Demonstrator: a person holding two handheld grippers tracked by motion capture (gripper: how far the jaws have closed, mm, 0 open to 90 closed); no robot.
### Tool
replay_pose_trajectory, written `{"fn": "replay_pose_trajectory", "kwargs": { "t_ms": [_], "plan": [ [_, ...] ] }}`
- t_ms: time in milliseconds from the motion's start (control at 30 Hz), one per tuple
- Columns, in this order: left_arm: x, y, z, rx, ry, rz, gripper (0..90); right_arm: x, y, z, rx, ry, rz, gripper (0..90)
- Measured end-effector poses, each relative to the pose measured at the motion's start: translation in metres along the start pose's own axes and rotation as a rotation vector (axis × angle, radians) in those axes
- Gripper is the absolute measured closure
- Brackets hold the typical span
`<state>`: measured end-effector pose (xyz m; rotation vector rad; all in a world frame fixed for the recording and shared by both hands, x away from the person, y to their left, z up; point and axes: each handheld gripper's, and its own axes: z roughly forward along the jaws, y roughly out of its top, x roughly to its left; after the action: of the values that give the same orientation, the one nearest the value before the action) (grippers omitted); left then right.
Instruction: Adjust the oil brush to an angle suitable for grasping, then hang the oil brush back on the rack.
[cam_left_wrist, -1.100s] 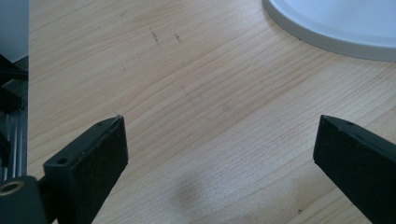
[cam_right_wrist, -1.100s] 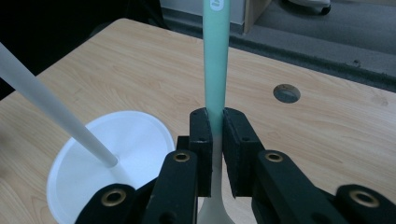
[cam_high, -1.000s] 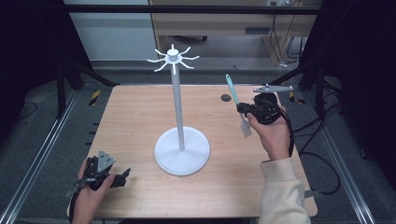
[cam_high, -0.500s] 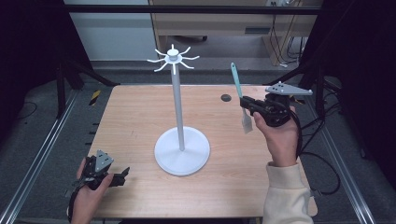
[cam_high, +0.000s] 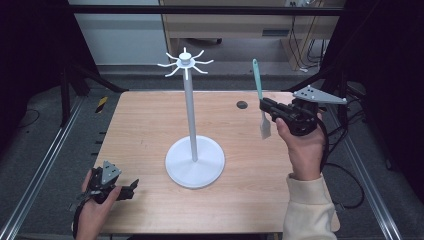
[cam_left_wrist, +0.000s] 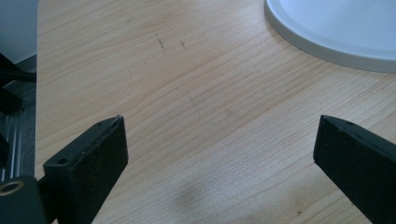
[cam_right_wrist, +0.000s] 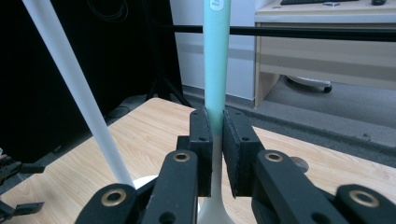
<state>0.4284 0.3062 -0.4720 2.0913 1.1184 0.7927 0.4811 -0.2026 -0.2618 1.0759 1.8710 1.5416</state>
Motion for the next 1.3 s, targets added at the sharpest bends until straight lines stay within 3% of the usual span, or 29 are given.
{"fn": "replay_pose_trajectory", "kwargs": {
  "t_ms": [500, 1300],
  "plan": [
    [-0.001, 0.001, 0.0, 0.001, 0.003, 0.003, 2.7, 0.017, 0.006, 0.001, -0.015, 0.036, -0.038, 82.5],
    [-0.002, 0.002, -0.003, -0.012, 0.01, 0.007, 2.7, 0.057, 0.016, 0.004, -0.051, 0.151, -0.101, 82.5]
  ]
}}
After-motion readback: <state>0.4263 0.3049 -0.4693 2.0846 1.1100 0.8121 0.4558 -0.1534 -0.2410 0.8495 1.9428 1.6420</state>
